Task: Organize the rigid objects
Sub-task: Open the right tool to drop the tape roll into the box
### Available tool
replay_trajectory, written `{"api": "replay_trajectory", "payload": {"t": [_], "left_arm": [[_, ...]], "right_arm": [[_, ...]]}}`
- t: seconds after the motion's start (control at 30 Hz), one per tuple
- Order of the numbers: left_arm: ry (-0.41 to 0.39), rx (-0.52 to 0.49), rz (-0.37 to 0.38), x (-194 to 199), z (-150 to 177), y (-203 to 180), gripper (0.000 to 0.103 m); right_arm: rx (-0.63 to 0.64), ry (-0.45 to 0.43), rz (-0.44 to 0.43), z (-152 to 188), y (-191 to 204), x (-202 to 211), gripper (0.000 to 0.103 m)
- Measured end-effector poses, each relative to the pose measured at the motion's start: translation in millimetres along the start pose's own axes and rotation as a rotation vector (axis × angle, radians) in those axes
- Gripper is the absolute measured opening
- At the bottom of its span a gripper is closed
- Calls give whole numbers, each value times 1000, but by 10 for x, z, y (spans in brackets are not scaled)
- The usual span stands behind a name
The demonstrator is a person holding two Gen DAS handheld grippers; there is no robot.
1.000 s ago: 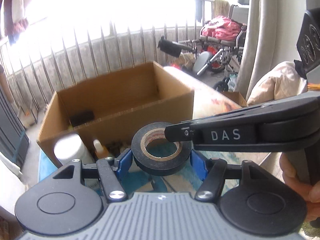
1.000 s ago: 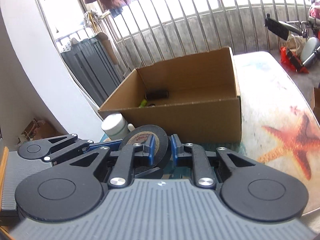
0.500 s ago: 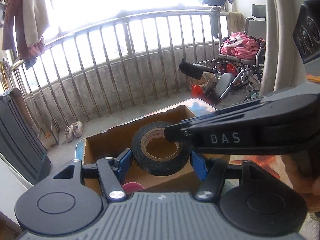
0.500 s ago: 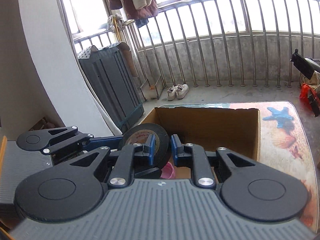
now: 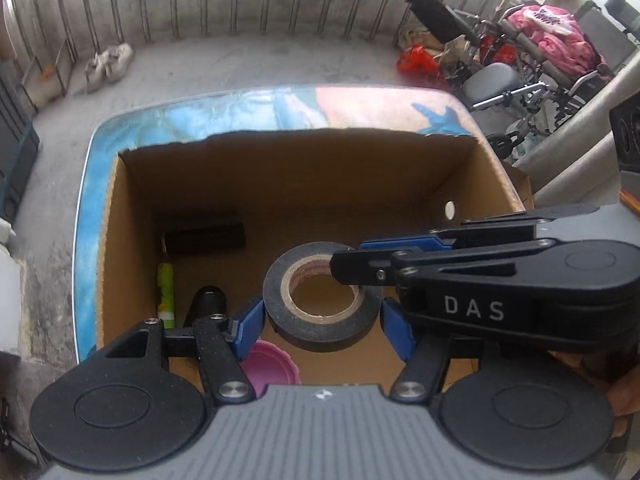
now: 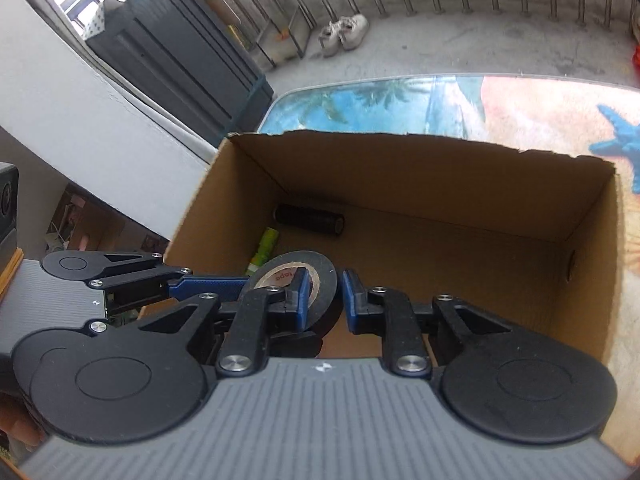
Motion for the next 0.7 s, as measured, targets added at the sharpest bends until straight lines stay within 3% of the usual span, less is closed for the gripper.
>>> {"api": "replay_trajectory", "payload": {"t": [0.1, 0.23, 0.47, 0.7], "left_arm": [[72, 46, -10, -256, -106, 141, 65], [112, 62, -49, -520, -217, 136, 65], [134, 63, -85, -716, -281, 168, 64], [97, 77, -72, -640, -240, 200, 69]], "right_arm": [[-31, 60, -10, -80, -155, -305, 17], [-59, 101, -16, -108, -273, -581, 17], [-73, 129, -23, -133, -368, -790, 19], [-131, 116, -62, -67, -471, -762, 21]]}}
Point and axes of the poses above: each gripper's, at about its wrist camera, not at the fingertips, and x roughly against the way its jaws point, y to its left, z to its underside, the point moved 1 cm from there along -x, roughly the way its jaws point, and after that the axes turned 6 degrees about x, right-handed, at the moved point
